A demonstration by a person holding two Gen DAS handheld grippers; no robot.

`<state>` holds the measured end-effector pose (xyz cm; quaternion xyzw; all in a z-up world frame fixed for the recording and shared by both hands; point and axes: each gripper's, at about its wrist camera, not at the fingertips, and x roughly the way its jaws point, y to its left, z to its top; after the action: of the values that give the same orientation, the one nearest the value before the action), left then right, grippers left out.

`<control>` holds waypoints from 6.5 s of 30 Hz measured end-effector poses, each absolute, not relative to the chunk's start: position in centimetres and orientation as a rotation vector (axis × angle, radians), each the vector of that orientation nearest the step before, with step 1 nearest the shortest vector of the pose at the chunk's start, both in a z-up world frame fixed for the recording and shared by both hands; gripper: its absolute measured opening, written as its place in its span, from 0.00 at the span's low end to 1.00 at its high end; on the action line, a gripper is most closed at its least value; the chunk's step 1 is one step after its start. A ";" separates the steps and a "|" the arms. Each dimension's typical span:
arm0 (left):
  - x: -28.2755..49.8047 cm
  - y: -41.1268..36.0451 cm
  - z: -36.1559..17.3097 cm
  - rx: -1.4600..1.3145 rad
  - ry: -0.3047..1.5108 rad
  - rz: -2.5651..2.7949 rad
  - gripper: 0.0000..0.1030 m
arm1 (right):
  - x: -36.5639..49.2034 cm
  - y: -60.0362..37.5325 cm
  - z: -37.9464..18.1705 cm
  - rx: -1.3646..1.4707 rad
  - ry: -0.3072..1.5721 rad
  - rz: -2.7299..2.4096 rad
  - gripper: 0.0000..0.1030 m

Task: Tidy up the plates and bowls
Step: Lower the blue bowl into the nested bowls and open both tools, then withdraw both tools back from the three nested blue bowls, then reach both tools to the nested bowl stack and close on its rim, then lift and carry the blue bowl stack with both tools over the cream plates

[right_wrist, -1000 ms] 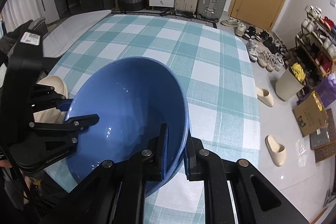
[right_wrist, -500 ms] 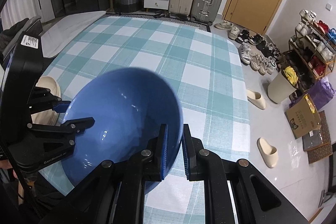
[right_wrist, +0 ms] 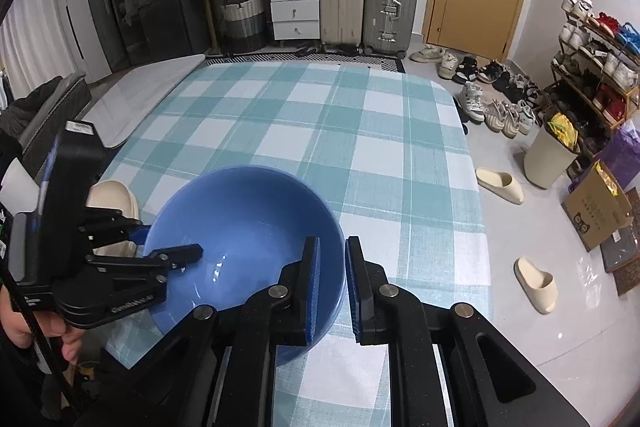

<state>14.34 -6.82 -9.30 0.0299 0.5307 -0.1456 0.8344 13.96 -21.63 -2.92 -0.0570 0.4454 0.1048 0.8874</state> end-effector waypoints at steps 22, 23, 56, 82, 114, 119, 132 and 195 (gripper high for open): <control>7.2 -5.2 -4.4 0.085 0.784 -0.084 0.52 | 8.1 -20.7 -4.0 0.136 0.705 0.317 0.13; 6.5 -5.3 -4.0 0.098 0.748 -0.079 0.53 | 7.9 -20.7 -4.1 0.140 0.702 0.321 0.13; -2.4 -1.2 -3.1 -0.030 0.522 0.028 1.00 | -3.3 -16.8 -2.6 -0.010 0.404 0.236 0.99; 2.2 -1.9 -7.5 -0.018 0.698 0.017 1.00 | 0.0 -18.4 -6.0 0.049 0.482 0.246 0.99; 15.3 -4.5 -12.0 -0.020 1.054 -0.149 1.00 | 16.9 -26.0 -12.1 0.328 0.932 0.309 0.99; 15.7 -4.9 -12.2 -0.008 1.073 -0.166 1.00 | 17.7 -25.8 -13.6 0.366 1.004 0.337 0.98; 15.6 -6.7 -12.5 0.006 1.092 -0.335 0.80 | 18.7 -25.0 -15.5 0.402 1.140 0.361 0.36; 20.5 -6.1 -11.5 0.032 1.506 -0.423 0.18 | 22.8 -19.0 -11.9 -0.080 1.384 0.287 0.14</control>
<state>20.51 -6.12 -11.47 0.0142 0.6784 -0.1904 0.7095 22.84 -19.00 -11.87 -0.0368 0.6357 0.1320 0.7596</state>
